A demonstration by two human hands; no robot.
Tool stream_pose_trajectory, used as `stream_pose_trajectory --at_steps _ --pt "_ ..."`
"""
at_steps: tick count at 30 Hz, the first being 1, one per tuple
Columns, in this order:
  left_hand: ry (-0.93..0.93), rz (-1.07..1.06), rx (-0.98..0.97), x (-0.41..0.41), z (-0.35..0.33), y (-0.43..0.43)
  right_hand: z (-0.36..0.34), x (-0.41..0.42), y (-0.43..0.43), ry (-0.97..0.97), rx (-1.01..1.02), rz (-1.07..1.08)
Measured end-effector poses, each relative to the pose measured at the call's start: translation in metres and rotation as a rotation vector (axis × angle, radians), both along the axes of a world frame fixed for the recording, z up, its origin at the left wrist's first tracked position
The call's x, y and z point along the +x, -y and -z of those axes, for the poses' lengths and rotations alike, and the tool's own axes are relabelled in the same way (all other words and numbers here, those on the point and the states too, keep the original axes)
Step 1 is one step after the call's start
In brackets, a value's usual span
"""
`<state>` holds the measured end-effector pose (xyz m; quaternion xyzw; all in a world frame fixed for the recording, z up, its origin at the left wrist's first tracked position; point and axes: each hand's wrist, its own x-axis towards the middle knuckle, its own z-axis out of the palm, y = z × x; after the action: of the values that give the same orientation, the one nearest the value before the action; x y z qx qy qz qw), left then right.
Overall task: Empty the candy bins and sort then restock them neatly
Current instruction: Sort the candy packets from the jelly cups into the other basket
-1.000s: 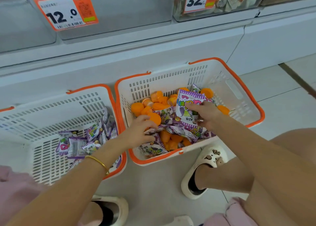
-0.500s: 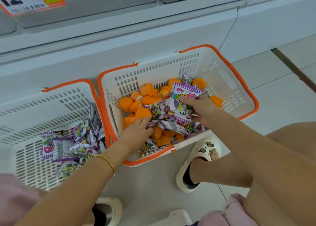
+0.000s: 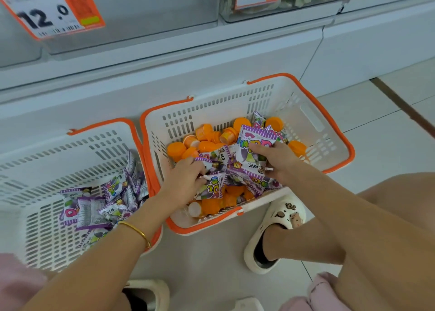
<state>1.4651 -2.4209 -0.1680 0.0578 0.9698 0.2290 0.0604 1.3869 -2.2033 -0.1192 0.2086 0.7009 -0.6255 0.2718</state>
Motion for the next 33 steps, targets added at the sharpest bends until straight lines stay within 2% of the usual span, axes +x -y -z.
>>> stream_pose_trajectory --at_steps 4,8,11,16,23,30,33 --pt "0.019 -0.197 0.249 -0.01 -0.026 0.003 -0.003 -0.007 -0.001 -0.04 -0.006 0.129" --pt "0.235 -0.543 0.808 -0.012 -0.029 0.004 -0.011 -0.017 -0.009 -0.099 -0.051 0.271" --pt "0.331 -0.694 1.009 -0.013 -0.028 -0.002 -0.015 -0.021 -0.021 -0.112 -0.032 0.33" --pt "0.406 -0.682 1.051 -0.02 -0.019 -0.003 -0.002 -0.027 -0.043 -0.063 0.088 0.258" --pt "0.45 -0.699 1.013 -0.025 0.0 -0.03 0.03 -0.026 -0.059 0.015 0.176 0.116" --pt "0.426 -0.715 0.882 -0.042 0.015 -0.064 0.05 -0.033 -0.05 0.071 0.086 0.083" --pt "0.472 -0.74 0.904 -0.043 0.017 -0.07 0.055 -0.035 -0.048 0.086 0.071 0.027"
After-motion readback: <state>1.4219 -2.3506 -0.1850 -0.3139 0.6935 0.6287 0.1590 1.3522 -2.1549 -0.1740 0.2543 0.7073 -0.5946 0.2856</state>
